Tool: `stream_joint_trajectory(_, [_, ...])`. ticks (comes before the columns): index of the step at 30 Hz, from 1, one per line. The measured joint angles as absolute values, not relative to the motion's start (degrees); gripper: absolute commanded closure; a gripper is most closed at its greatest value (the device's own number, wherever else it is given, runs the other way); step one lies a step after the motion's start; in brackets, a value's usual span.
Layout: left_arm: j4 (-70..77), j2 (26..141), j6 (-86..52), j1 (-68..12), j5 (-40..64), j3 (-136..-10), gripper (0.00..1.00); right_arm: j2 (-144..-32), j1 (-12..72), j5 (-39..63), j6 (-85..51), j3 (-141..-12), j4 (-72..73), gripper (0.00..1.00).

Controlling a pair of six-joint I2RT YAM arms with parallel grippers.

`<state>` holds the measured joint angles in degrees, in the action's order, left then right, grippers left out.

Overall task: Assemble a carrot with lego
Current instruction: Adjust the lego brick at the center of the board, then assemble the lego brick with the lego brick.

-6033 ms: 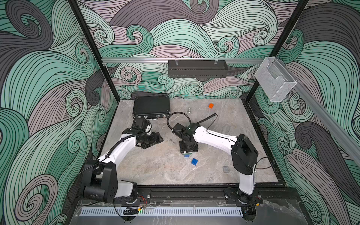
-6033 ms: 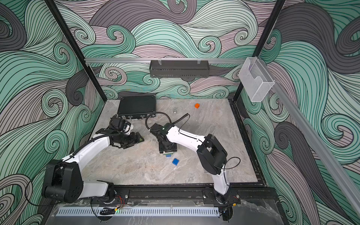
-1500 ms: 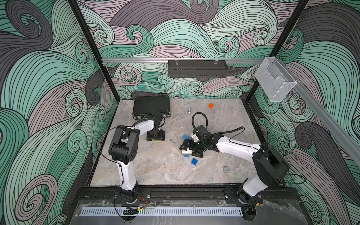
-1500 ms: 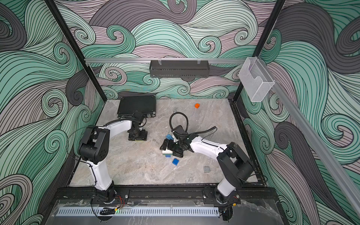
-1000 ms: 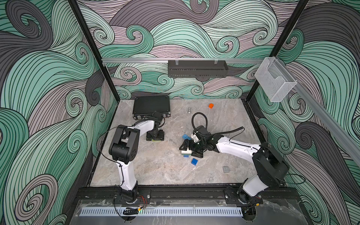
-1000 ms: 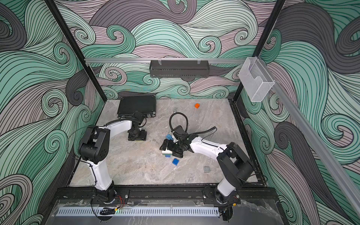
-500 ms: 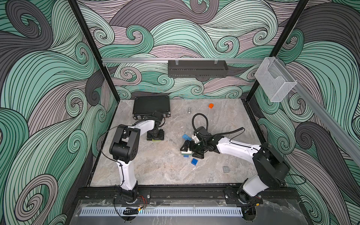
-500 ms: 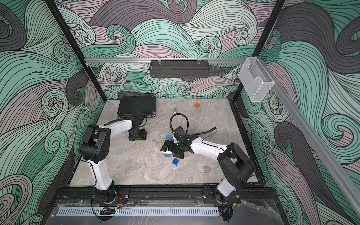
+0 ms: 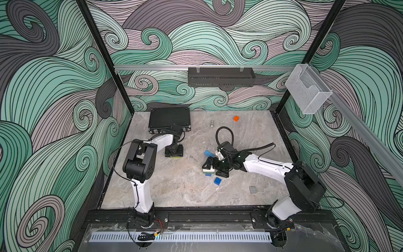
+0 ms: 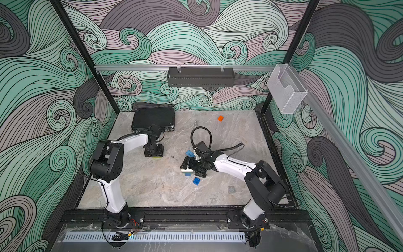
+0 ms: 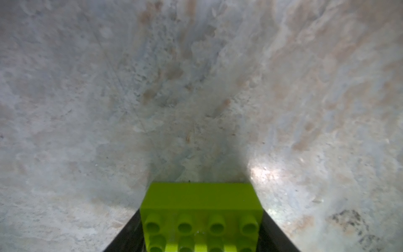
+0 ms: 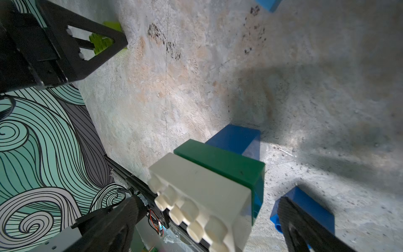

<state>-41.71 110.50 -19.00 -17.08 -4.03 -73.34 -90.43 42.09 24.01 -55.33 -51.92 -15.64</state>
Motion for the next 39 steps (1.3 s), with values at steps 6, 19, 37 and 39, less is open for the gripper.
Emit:
stream_joint_trajectory(6, [-47.2,109.7,-21.9,-19.6,-5.4,-77.3,0.89,-84.8,38.5,22.6,-52.0,-51.9,-21.8,0.00])
stream_joint_trajectory(19, [-62.7,94.4,-43.9,-41.3,-5.8,-85.8,1.00,-73.7,29.2,23.0,-42.1,-49.5,-32.7,0.00])
stream_joint_trajectory(37, [-70.2,109.0,-57.5,-55.3,-6.0,-99.6,1.00,-67.2,19.5,28.6,-38.9,-42.7,-34.9,0.00])
stream_joint_trajectory(39, [-70.5,109.2,-57.5,-55.3,-6.2,-99.7,1.00,-66.8,19.2,29.1,-39.0,-42.1,-34.7,0.00])
